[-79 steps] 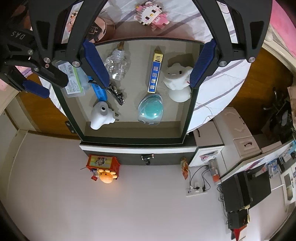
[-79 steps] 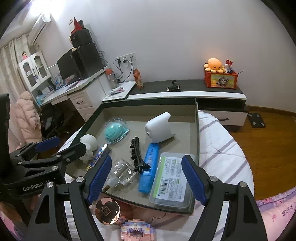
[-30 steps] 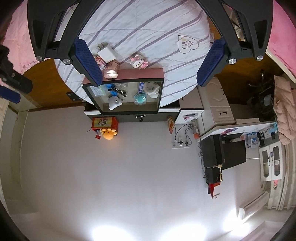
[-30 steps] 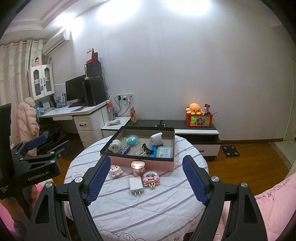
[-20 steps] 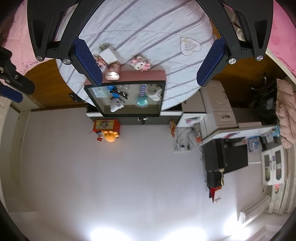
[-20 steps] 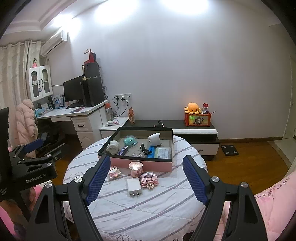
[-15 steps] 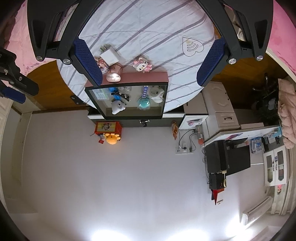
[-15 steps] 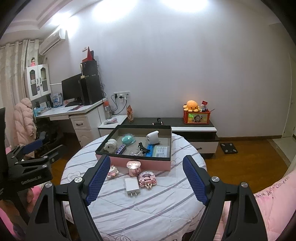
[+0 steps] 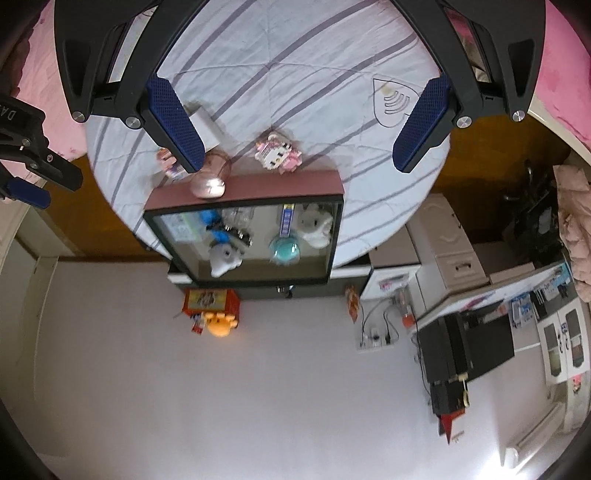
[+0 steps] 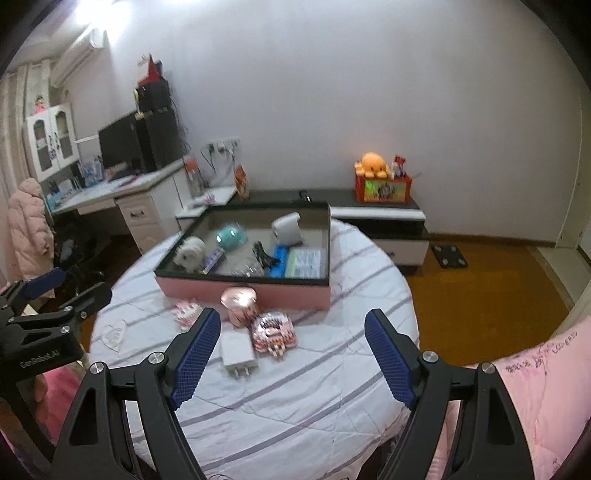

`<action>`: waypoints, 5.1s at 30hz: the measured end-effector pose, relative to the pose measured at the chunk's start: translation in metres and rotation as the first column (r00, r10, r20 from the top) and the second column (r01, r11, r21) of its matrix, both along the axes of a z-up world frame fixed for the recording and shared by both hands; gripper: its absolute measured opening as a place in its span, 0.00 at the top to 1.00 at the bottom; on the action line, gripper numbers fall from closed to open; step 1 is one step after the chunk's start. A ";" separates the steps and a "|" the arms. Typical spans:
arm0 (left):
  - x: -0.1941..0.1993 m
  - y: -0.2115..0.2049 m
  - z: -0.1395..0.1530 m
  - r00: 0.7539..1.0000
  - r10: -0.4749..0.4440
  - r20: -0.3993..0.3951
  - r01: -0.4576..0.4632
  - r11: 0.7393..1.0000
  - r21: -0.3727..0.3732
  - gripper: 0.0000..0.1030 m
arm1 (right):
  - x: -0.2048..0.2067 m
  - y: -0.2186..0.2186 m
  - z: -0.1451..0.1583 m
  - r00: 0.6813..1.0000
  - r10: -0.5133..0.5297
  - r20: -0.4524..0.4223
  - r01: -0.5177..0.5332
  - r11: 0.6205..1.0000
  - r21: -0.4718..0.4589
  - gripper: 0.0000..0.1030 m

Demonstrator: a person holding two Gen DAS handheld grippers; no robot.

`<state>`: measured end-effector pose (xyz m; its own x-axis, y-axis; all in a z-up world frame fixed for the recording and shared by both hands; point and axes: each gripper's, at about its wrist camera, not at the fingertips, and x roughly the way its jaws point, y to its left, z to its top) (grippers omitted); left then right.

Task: Organize rigid objects
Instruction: 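Withdraw both tools from the box toward the remaining items, then grasp the pink-and-white block figure with both tools together, then lift the block figure with both tools and lower it into the pink box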

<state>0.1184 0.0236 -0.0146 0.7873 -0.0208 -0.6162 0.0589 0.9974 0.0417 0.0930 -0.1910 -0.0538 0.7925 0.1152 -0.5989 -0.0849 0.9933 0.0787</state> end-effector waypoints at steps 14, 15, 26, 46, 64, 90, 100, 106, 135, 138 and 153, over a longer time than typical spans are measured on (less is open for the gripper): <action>0.061 0.009 -0.065 0.976 0.041 -0.215 -0.041 0.999 0.005 0.00 | 0.086 0.014 -0.081 0.965 0.027 -0.262 -0.045 0.997 -0.061 0.21; 0.064 0.010 -0.068 0.974 0.041 -0.225 -0.041 0.999 0.002 0.00 | 0.092 0.017 -0.086 0.961 0.038 -0.274 -0.057 0.996 -0.062 0.21; 0.087 0.021 -0.086 0.955 0.053 -0.293 -0.059 0.998 -0.010 0.00 | 0.117 0.041 -0.108 0.940 0.065 -0.335 -0.108 0.988 -0.113 0.21; 0.106 -0.010 -0.107 0.933 -0.023 -0.358 0.018 1.000 -0.019 0.00 | 0.109 0.015 -0.118 0.935 0.073 -0.346 -0.117 0.987 -0.109 0.48; 0.123 -0.017 -0.125 0.931 -0.041 -0.364 0.043 0.999 -0.002 0.41 | 0.121 0.016 -0.120 0.937 0.096 -0.336 -0.138 0.985 -0.102 0.48; 0.053 -0.014 -0.036 0.994 -0.006 -0.110 0.013 0.998 0.065 0.41 | 0.056 0.009 -0.032 0.993 0.067 -0.095 -0.071 0.997 -0.040 0.49; 0.004 -0.016 0.027 0.995 -0.017 0.100 0.010 0.998 0.068 0.41 | 0.003 0.007 0.027 0.993 0.037 0.112 -0.032 0.998 -0.050 0.49; -0.026 -0.014 0.049 0.982 -0.027 0.188 0.017 0.998 0.052 0.41 | -0.028 0.012 0.044 0.979 0.045 0.197 -0.035 0.998 -0.056 0.49; -0.058 -0.014 0.058 0.971 -0.024 0.239 0.020 1.000 0.018 0.41 | -0.062 0.002 0.054 0.964 0.053 0.259 -0.049 0.999 -0.020 0.49; -0.050 -0.016 0.054 0.974 -0.029 0.227 0.026 1.000 0.015 0.41 | -0.058 0.001 0.051 0.968 0.046 0.248 -0.043 0.999 -0.017 0.49; 0.045 -0.015 0.033 0.992 -0.038 0.123 0.039 0.999 -0.005 0.41 | 0.021 -0.008 0.031 0.987 0.031 0.155 -0.039 0.998 0.049 0.49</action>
<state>0.1632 0.0089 0.0182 0.8556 -0.0569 -0.5145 0.0926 0.9947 0.0439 0.1135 -0.1995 -0.0229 0.8697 0.1723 -0.4626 -0.1350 0.9844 0.1129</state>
